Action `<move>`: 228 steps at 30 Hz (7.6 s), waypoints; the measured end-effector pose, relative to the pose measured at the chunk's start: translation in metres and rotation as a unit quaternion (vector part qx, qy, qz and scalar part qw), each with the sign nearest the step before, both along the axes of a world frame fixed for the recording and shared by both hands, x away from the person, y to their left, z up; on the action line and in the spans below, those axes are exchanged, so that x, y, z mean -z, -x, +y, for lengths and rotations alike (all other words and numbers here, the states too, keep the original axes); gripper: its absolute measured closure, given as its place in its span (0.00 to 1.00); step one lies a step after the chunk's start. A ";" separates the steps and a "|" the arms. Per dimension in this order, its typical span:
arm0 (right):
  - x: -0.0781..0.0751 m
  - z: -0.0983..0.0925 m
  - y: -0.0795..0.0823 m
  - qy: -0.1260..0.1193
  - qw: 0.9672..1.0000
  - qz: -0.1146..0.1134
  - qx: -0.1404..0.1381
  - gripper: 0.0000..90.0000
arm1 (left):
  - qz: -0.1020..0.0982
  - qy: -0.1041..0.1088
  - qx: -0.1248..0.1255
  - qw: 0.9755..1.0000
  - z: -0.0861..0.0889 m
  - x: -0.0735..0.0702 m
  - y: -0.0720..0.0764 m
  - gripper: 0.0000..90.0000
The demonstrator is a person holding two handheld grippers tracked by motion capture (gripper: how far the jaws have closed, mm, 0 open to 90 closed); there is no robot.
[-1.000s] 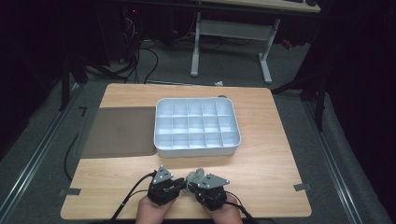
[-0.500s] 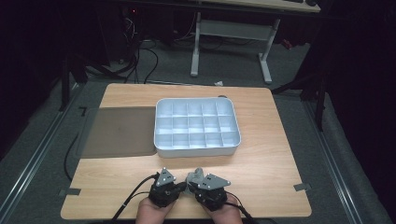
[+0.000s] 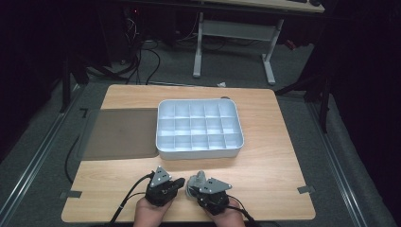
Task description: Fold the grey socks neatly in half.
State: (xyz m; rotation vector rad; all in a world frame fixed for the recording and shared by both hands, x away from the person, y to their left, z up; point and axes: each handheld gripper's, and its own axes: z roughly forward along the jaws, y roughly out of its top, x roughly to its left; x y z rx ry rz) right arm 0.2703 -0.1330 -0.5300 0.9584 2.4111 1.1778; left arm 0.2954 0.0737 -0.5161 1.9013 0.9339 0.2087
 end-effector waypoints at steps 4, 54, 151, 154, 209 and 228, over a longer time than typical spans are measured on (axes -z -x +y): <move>0.000 0.003 0.001 0.001 1.000 -0.001 -0.004 0.96 | -0.019 0.004 0.027 0.999 -0.017 -0.007 0.001 1.00; -0.005 -0.030 -0.003 0.002 1.000 0.016 0.023 0.90 | -0.022 -0.042 0.028 0.998 -0.028 0.015 -0.005 0.99; -0.045 -0.069 -0.013 -0.069 0.994 -0.029 0.079 0.80 | -0.032 -0.082 0.058 0.994 -0.051 0.016 0.000 0.94; -0.040 -0.073 -0.020 -0.059 0.993 -0.021 0.095 0.76 | -0.033 -0.084 0.058 0.994 -0.051 0.016 0.000 0.93; -0.007 -0.037 -0.008 -0.017 0.998 -0.009 0.056 1.00 | -0.035 -0.013 0.009 0.999 0.001 0.002 0.007 0.91; -0.008 -0.035 -0.006 -0.023 0.998 -0.007 0.051 1.00 | -0.031 -0.095 0.028 0.995 -0.017 0.014 0.014 0.89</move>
